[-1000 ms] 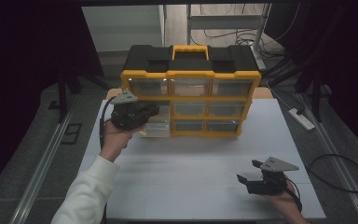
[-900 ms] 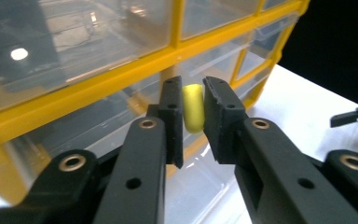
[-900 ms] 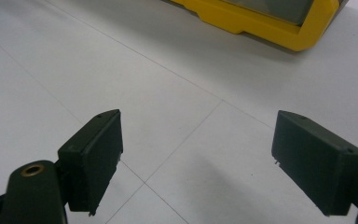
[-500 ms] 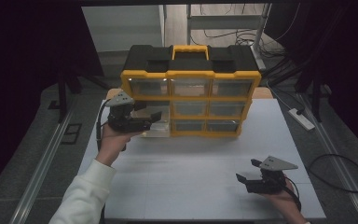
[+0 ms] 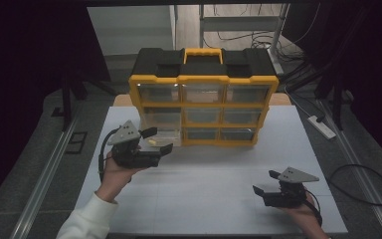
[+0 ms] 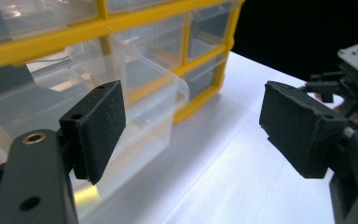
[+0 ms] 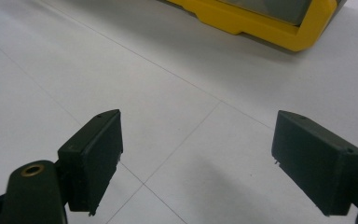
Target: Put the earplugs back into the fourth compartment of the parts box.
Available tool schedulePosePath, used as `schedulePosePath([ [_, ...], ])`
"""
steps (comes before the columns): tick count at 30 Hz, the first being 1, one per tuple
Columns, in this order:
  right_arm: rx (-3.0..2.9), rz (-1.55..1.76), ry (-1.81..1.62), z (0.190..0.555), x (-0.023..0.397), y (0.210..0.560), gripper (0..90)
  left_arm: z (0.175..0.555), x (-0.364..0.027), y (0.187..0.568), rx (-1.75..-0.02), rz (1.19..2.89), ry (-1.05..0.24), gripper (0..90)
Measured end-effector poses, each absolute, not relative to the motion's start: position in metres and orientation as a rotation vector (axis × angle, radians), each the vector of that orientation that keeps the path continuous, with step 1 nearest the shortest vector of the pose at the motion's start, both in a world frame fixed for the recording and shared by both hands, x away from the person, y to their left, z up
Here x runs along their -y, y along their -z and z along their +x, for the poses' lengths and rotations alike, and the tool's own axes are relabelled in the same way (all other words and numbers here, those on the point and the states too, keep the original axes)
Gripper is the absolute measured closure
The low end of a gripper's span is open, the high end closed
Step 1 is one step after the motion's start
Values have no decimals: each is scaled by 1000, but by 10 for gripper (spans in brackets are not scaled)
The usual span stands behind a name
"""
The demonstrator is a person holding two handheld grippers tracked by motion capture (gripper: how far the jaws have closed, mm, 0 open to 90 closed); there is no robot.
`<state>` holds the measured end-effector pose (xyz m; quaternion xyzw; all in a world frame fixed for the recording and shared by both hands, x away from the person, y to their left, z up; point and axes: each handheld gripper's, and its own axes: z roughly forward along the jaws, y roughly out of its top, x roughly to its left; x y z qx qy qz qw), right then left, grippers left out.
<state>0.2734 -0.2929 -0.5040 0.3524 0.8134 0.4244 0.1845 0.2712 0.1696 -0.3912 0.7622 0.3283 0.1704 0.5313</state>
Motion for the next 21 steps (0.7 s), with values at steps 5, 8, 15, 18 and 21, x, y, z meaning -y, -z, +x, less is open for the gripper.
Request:
schedulePosePath([
  [5, -2283, 1001, -1201, 274, 294, 503, 170, 255, -175, 408, -786, 1836, -433, 226],
  [8, -2280, 998, -1202, 275, 294, 503, 171, 246, -179, 422, -798, 1843, -440, 226],
  [15, -2271, 995, -1219, 275, 294, 503, 170, 233, -195, 464, -875, 1871, -406, 224],
  [18, -2270, 994, -1221, 275, 295, 503, 170, 233, -201, 480, -924, 1875, -387, 223],
  [21, -2268, 991, -1225, 275, 295, 503, 170, 232, -208, 495, -970, 1881, -378, 221],
])
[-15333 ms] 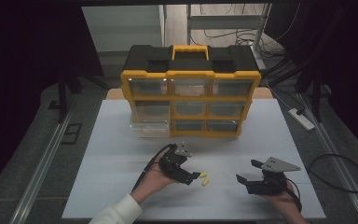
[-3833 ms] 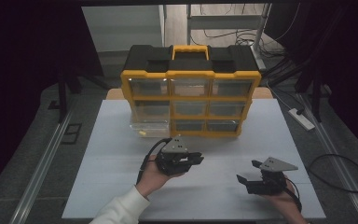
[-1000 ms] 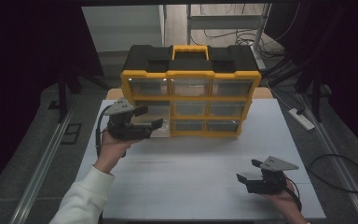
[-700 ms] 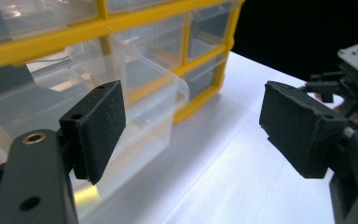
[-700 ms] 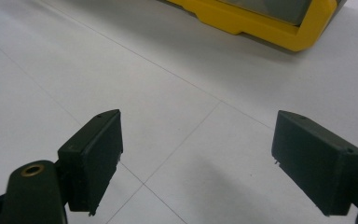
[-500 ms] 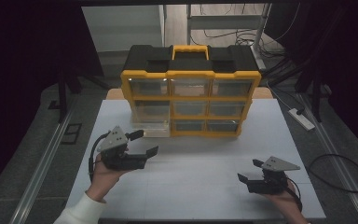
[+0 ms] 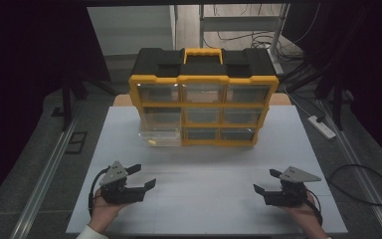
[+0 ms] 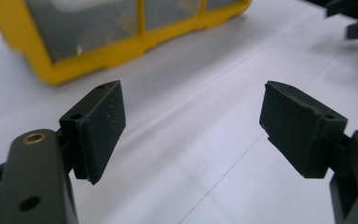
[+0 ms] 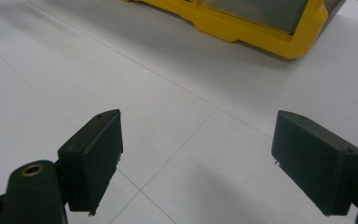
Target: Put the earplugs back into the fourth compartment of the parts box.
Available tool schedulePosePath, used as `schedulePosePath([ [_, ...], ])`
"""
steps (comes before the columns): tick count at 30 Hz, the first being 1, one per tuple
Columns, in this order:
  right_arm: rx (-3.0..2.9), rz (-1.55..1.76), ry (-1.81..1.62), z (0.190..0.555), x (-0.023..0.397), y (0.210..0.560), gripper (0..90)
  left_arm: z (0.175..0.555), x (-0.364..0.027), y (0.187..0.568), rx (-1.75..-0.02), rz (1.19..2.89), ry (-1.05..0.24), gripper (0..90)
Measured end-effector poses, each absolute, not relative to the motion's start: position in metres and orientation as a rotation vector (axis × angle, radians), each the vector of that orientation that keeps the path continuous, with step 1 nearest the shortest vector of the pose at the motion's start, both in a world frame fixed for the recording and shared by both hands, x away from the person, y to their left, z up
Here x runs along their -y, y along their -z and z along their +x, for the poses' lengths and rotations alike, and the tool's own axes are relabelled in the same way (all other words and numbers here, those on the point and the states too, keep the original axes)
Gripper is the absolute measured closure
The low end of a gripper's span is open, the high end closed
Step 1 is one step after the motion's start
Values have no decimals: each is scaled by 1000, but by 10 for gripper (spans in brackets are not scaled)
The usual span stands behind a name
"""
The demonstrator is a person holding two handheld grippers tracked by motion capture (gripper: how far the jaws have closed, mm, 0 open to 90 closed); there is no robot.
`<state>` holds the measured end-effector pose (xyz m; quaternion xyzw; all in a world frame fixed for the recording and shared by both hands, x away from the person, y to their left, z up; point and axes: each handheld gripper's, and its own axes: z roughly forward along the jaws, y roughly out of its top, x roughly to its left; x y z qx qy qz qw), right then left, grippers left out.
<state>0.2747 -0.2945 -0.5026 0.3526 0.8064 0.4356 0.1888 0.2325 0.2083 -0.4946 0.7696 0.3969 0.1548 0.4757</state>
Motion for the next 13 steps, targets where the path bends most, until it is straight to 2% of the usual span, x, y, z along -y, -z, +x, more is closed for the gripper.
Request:
schedulePosePath([
  [13, -2256, 967, -1261, 272, 296, 501, 168, 235, -212, 505, -980, 1905, -394, 204],
])
